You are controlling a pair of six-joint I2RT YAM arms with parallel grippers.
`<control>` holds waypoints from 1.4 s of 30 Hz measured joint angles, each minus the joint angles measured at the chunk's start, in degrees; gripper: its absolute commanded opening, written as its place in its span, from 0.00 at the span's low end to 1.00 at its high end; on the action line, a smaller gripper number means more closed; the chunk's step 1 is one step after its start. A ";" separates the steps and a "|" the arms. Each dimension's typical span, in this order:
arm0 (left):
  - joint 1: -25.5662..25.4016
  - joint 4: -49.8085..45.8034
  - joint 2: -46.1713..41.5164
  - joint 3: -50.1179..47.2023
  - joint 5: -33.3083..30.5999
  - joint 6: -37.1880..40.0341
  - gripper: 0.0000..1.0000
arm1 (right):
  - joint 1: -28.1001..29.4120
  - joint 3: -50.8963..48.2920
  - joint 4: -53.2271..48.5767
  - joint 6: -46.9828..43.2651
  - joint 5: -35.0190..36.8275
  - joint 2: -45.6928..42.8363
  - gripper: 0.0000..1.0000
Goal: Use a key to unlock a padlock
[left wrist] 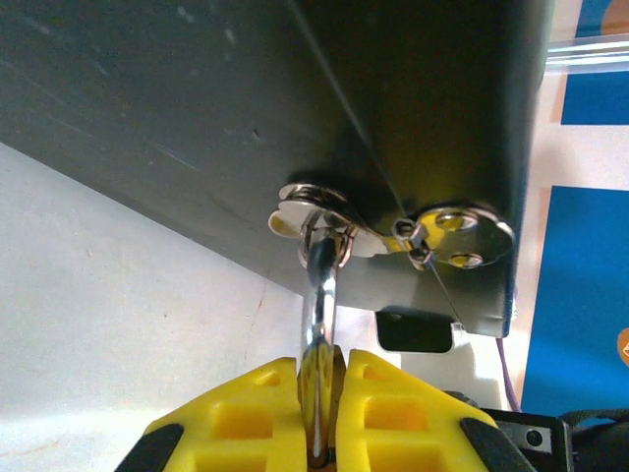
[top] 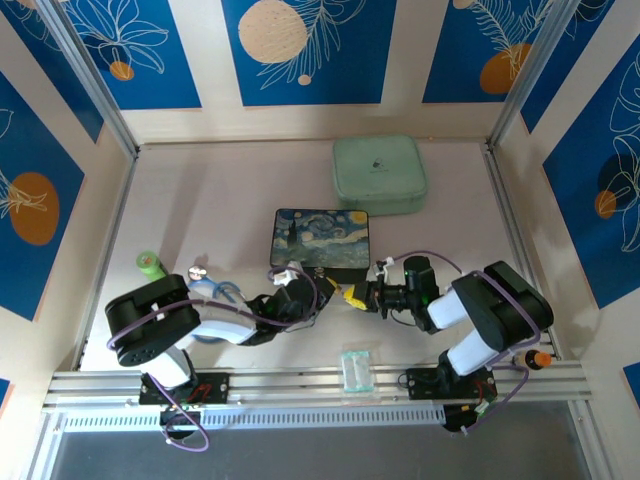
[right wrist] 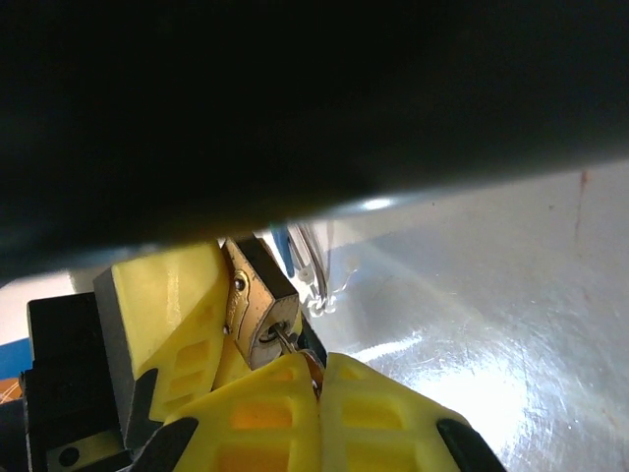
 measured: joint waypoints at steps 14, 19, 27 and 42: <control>0.44 0.55 1.90 0.02 0.07 -0.42 0.00 | 4.09 1.75 -2.97 2.78 5.81 -0.98 0.01; 0.74 1.36 1.92 0.02 0.02 -0.44 0.00 | 5.79 3.30 -14.64 -0.04 10.58 -8.48 0.00; 0.63 1.62 1.68 0.96 1.62 -0.37 0.00 | 6.25 5.20 -28.44 -5.35 14.23 -16.65 0.28; 0.63 0.48 2.58 0.94 1.73 -0.42 0.00 | 6.16 5.18 -29.79 -4.66 15.54 -15.58 0.00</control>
